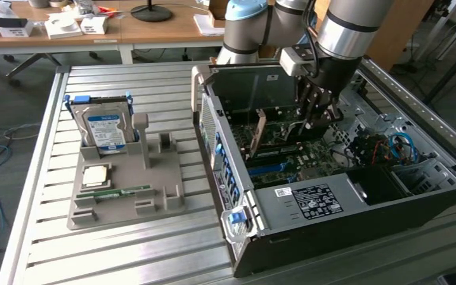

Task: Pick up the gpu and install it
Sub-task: 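Insert the gpu into the slot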

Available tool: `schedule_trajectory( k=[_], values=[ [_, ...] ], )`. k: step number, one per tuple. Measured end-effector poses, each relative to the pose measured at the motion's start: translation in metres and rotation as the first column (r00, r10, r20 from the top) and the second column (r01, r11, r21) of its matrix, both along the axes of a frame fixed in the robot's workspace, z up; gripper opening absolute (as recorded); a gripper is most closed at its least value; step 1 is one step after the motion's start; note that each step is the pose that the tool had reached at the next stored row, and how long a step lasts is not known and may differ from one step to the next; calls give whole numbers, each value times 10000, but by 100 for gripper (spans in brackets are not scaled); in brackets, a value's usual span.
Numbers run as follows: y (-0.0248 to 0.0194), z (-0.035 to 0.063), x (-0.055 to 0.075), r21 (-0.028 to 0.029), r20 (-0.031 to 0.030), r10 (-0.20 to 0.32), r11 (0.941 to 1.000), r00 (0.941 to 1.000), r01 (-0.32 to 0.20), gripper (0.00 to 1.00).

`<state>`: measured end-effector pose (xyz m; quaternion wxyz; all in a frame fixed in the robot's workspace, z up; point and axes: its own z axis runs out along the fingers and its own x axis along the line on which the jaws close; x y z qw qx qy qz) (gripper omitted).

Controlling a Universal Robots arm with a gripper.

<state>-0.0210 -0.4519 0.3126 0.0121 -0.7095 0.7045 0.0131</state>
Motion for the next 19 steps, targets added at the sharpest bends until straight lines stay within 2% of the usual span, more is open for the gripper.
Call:
schedule_trajectory(
  k=[11,19],
  values=[
    [0,-40,0,3,1,0,10000,10000,0,26],
    [0,-122,-4,1,0,0,10000,10000,0,26]
  ],
)
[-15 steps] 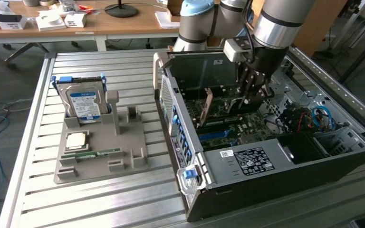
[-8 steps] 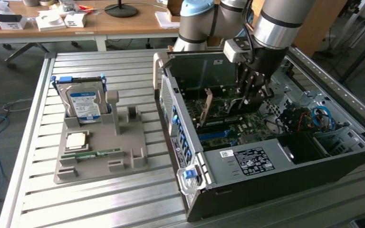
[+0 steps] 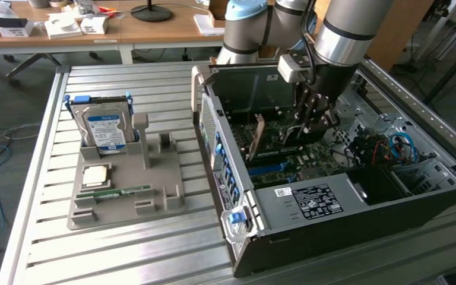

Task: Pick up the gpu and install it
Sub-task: 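Insert the gpu into the slot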

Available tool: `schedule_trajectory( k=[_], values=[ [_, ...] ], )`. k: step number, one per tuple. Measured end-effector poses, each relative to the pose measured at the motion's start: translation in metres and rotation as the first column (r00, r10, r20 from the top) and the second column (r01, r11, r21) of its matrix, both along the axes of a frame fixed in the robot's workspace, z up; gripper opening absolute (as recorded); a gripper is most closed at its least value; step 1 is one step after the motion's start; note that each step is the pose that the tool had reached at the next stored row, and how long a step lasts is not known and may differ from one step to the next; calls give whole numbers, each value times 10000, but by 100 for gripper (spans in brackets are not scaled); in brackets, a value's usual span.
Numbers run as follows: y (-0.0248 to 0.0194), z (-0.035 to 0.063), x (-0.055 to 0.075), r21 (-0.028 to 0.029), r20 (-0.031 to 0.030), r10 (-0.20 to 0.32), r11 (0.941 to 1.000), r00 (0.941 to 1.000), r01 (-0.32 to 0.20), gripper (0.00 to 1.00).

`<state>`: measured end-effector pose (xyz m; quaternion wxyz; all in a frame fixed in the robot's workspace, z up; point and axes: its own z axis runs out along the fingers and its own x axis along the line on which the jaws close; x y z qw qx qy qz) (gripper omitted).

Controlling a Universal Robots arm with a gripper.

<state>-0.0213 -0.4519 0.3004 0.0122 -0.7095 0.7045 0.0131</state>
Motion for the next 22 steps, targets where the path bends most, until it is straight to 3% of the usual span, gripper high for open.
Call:
schedule_trajectory(
  k=[7,13,18,22],
  values=[
    [0,-43,-4,-4,3,0,10000,10000,0,26],
    [0,-47,-45,1,40,1,10000,10000,-1,26],
    [-42,-47,-50,-1,39,-1,10000,10000,1,26],
    [-45,-48,-54,0,40,0,10000,10000,0,26]
  ],
)
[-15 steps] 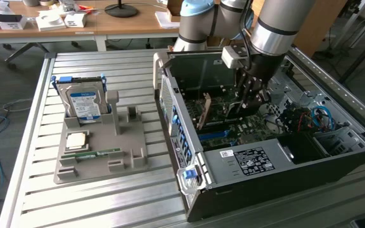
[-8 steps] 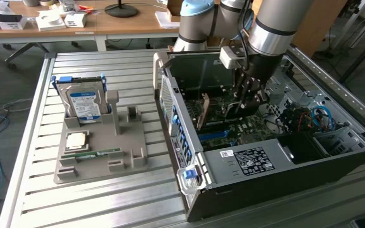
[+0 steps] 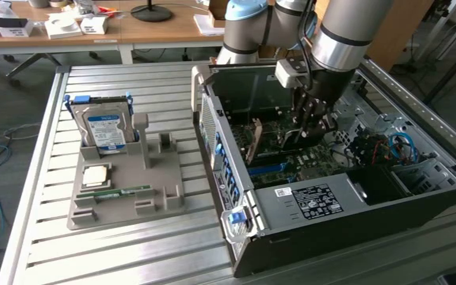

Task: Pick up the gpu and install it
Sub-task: 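Insert the gpu into the slot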

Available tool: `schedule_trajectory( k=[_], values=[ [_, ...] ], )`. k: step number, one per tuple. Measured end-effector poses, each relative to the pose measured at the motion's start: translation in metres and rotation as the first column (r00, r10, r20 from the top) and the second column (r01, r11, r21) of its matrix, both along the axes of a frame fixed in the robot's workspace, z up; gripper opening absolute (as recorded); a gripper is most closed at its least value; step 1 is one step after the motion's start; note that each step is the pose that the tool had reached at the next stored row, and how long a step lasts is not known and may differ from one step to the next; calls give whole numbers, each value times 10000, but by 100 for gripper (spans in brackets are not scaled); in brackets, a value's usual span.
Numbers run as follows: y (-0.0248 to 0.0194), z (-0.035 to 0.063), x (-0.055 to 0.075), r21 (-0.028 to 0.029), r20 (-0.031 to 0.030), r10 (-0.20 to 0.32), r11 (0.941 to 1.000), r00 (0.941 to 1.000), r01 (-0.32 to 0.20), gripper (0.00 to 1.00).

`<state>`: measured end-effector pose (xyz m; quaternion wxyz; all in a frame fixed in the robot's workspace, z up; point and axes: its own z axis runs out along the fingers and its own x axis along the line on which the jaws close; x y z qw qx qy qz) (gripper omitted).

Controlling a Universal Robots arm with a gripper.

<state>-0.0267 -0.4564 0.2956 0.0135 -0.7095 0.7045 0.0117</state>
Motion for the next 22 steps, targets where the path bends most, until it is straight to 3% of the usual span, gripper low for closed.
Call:
schedule_trajectory(
  k=[22],
  values=[
    [-8,-60,-112,-2,1,1,10000,10000,-1,26]
  ],
)
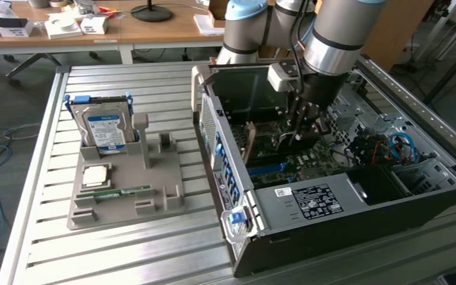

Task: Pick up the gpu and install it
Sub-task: 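Insert the gpu into the slot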

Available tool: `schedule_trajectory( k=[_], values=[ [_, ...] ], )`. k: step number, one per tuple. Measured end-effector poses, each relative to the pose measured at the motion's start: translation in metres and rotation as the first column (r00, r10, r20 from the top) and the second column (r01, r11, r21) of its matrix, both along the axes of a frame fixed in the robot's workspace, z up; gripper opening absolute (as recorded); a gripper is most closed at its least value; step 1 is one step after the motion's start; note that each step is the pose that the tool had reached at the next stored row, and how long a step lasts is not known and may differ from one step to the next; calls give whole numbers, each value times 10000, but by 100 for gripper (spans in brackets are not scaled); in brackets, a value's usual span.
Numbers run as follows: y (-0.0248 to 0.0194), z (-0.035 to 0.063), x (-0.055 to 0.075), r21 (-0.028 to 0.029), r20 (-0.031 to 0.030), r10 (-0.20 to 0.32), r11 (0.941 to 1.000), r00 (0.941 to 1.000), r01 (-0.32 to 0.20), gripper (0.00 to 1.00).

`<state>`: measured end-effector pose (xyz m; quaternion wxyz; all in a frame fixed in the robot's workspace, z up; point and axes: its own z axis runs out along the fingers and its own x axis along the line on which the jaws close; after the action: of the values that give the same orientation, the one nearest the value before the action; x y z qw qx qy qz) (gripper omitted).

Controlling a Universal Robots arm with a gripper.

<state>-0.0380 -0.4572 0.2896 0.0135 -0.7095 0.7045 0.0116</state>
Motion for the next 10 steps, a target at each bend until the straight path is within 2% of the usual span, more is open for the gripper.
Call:
schedule_trajectory(
  k=[3,10],
  values=[
    [-36,0,-2,-2,0,0,10000,10000,0,26],
    [-39,-8,-4,-1,0,1,10000,10000,-1,26]
  ],
)
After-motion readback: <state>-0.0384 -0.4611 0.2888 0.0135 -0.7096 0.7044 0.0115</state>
